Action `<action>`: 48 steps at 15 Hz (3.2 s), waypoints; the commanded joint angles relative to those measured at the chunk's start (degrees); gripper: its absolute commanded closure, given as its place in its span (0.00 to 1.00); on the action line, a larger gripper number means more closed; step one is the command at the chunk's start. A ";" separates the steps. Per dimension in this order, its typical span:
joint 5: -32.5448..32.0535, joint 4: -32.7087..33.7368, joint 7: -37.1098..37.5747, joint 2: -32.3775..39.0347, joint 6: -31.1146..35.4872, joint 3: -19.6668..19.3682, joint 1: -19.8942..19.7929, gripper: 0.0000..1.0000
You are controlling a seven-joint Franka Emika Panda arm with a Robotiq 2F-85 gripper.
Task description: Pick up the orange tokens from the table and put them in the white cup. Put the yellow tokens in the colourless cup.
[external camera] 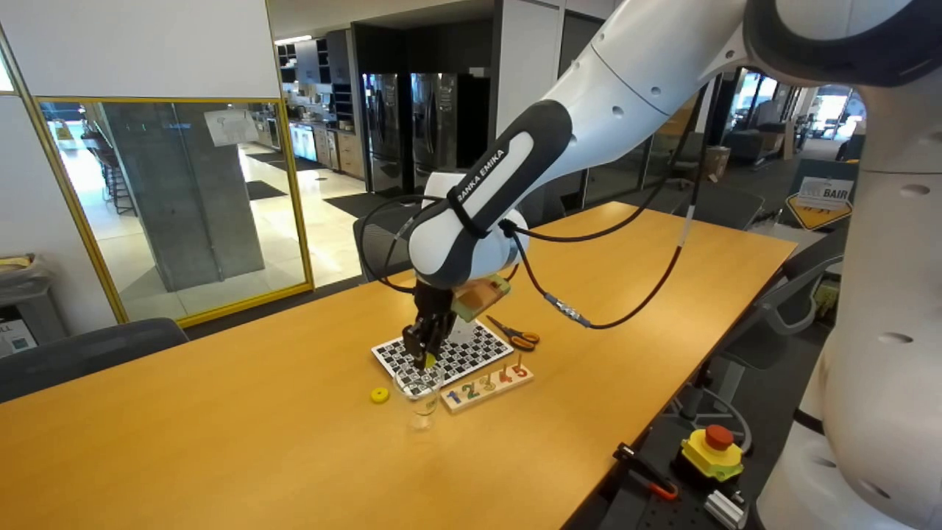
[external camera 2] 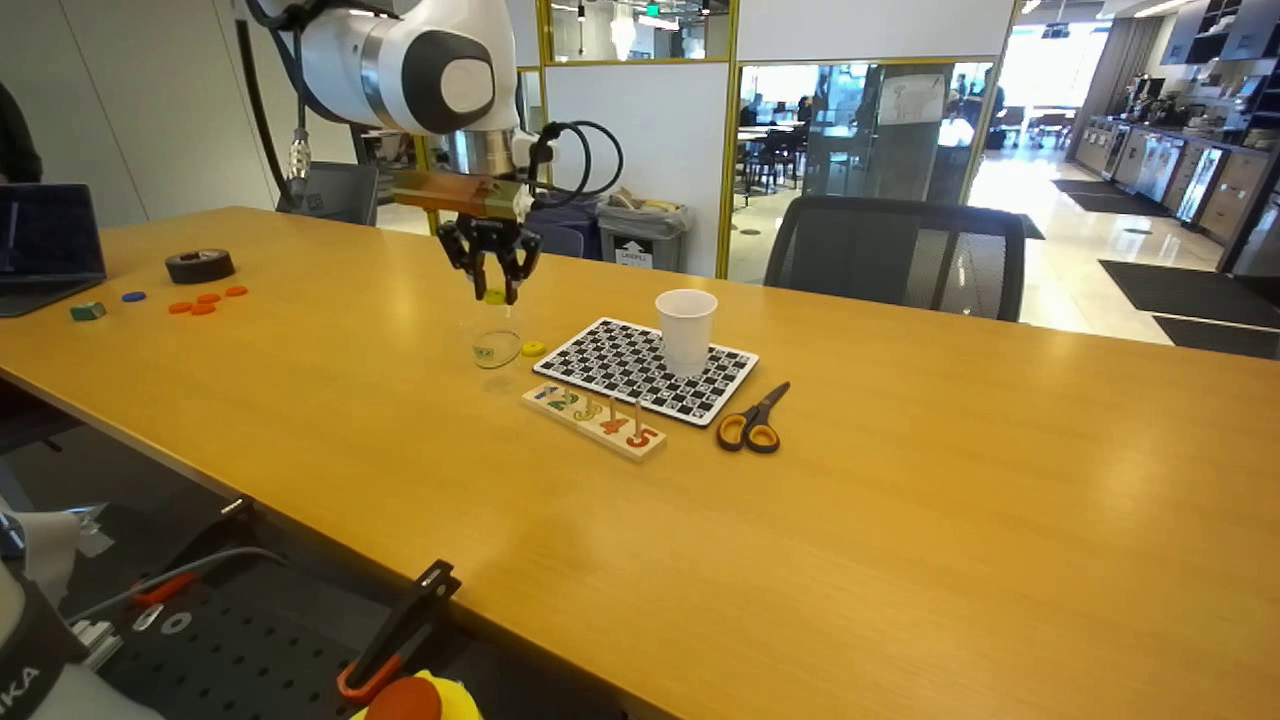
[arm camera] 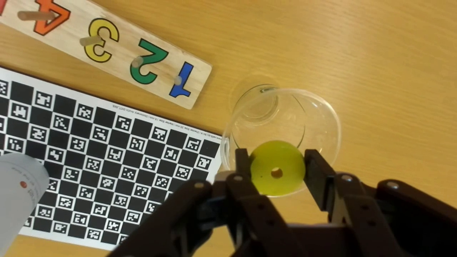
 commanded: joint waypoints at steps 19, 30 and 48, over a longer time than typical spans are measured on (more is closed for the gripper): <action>-11.93 22.65 4.92 19.63 -2.55 -0.57 3.06 0.00; -15.71 33.79 0.24 32.40 -6.44 0.86 3.53 0.00; -15.43 36.67 -0.02 34.50 -8.02 0.79 3.43 0.66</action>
